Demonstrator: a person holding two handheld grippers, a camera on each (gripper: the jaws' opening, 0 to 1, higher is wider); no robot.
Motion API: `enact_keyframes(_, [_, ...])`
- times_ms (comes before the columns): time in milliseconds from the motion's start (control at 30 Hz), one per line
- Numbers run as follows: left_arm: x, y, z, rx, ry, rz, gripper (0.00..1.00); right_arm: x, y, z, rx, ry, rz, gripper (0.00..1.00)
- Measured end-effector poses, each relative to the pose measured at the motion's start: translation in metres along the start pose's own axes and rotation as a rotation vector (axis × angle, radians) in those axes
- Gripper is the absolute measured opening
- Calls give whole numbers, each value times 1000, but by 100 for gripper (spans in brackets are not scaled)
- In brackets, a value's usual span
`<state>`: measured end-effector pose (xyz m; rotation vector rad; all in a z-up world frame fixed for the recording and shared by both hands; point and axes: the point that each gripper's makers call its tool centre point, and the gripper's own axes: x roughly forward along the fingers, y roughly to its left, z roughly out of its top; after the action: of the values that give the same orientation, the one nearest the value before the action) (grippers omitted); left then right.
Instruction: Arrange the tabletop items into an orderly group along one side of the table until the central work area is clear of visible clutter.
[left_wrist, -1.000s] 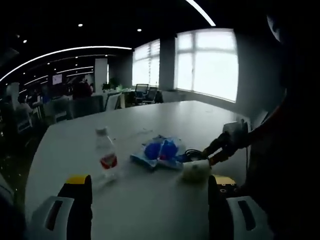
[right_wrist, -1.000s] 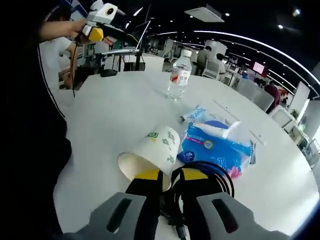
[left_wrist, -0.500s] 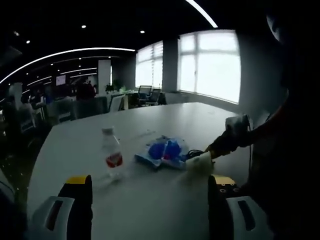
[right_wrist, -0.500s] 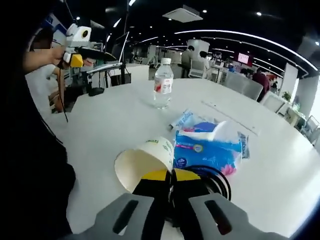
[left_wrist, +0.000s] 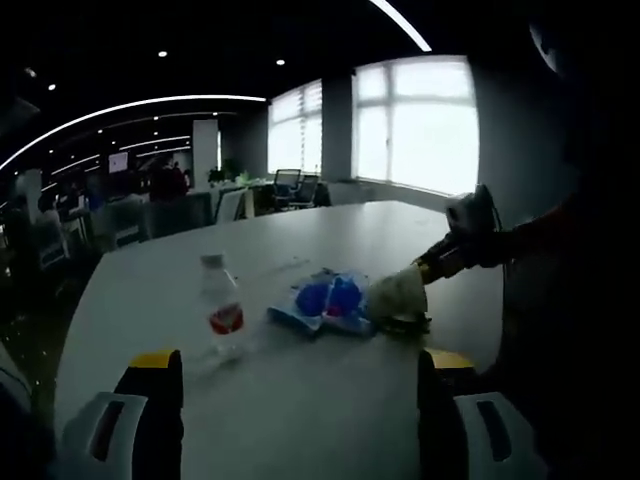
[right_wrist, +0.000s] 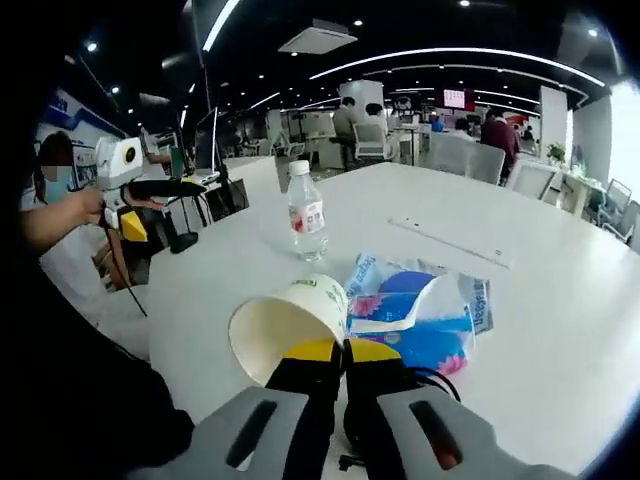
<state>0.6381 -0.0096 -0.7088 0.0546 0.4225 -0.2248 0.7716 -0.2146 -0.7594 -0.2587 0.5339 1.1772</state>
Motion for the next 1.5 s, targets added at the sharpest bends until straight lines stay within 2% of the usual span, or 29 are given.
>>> enact_keyframes(133, [-1,1,-1,9,1,-2,96,7,3,15,47,18,9,0])
enact_keyframes(267, [-2,2,-1,14,0,-4,96,15,3,33,89,1,15,0])
enact_keyframes(400, [-3,6,0,17,-1,1,95,27,-3,47,119,5,0,0])
enact_keyframes(500, [-7,8,0,15,-2,6,96,31,-5,63,122,8,-9,0])
enact_keyframes(700, [-7,12,-1,1,-2,11,96,51,-11,75,127,44,-9,0])
enact_keyframes(1033, [-7,16,1,-19,-7,25,95,92,-5,79,178,146,26,0])
enact_keyframes(1133, [-7,13,2,-15,-5,18,94,97,-1,78,209,176,37,0])
enact_keyframes(1233, [-8,13,0,-7,6,17,93,104,0,81,200,186,28,0])
enact_keyframes(1500, [-14,6,-5,-9,10,15,92,121,-4,70,244,255,17,0])
